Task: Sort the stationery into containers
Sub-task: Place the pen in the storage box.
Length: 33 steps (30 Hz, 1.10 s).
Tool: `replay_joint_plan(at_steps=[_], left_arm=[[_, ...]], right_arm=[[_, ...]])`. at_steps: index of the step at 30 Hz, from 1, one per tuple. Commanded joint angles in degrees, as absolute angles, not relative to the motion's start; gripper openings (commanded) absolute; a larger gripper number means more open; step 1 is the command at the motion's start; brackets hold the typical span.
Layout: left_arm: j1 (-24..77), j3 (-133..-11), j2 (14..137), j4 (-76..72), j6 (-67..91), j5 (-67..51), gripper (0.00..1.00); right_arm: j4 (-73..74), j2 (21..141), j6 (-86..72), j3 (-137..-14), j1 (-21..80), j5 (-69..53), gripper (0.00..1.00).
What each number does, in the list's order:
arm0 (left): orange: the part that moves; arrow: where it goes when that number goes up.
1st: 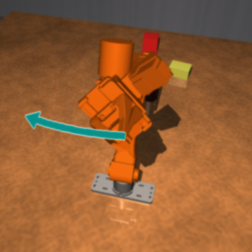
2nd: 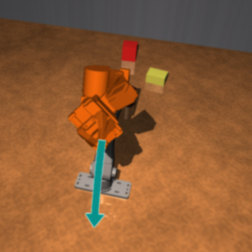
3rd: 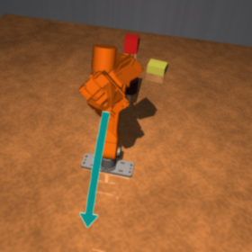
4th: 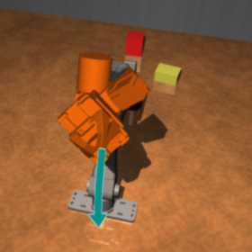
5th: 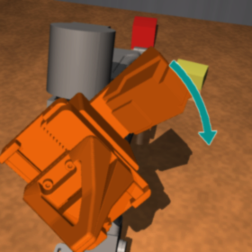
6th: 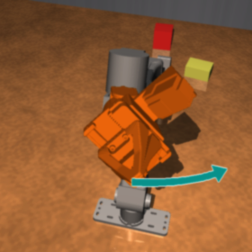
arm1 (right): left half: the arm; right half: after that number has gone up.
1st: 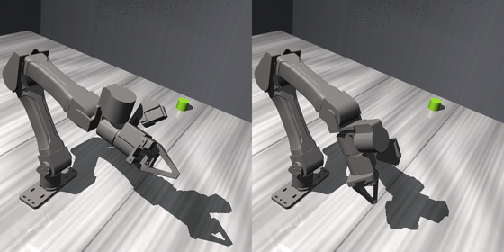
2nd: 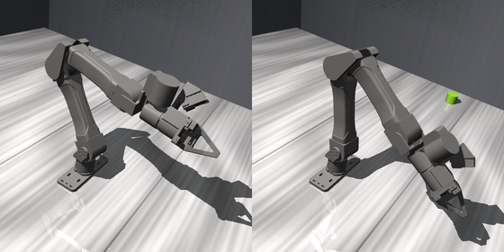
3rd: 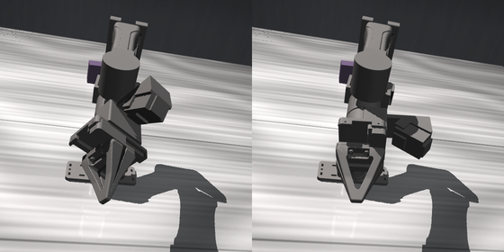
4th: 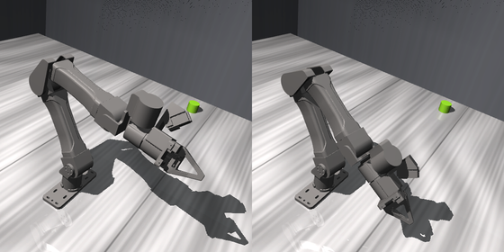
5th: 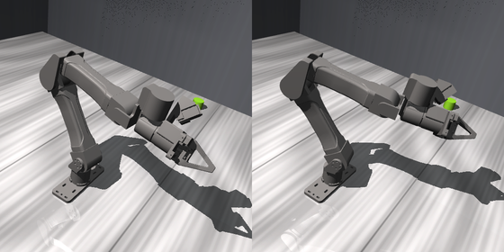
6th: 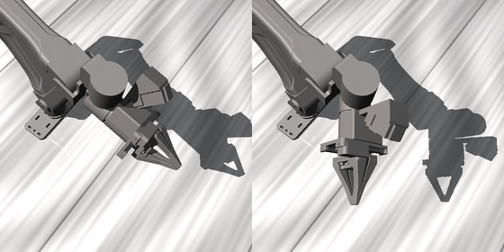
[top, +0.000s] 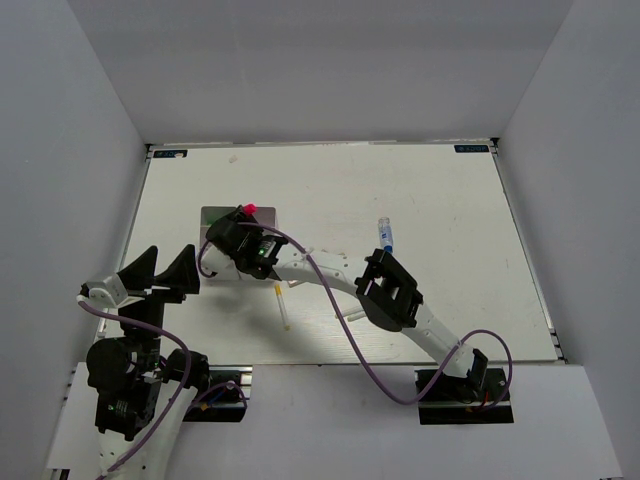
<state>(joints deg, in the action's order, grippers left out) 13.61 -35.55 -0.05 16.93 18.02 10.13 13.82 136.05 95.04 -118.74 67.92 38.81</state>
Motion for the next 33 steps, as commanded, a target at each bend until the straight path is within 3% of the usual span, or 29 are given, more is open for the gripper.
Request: replay_joint_plan(at_steps=[1,4,7,26,28,33], left_arm=[[13.2,-36.1,-5.5,17.8,18.0,10.1,0.94],[13.2,-36.1,-5.5,17.8,18.0,10.1,0.94],[13.2,-36.1,-5.5,17.8,18.0,10.1,0.94],[13.2,-35.6,-5.0,17.3,18.0,9.0,0.94],[13.2,-35.6,-5.0,16.8,18.0,8.4,0.94],[13.2,-35.1,-5.0,16.3,18.0,7.1,0.94]], right_arm=[[12.7,135.6,96.1,-120.2,68.1,38.5,0.46],[11.5,134.7,95.8,-119.0,68.1,38.3,0.58],[10.7,133.9,95.5,-118.6,68.1,38.0,0.62],[10.7,119.7,87.6,-113.4,67.2,37.5,0.70],[11.7,118.7,86.0,-112.6,66.7,37.2,0.76],[12.3,112.3,81.4,-106.8,65.3,37.2,0.80]])
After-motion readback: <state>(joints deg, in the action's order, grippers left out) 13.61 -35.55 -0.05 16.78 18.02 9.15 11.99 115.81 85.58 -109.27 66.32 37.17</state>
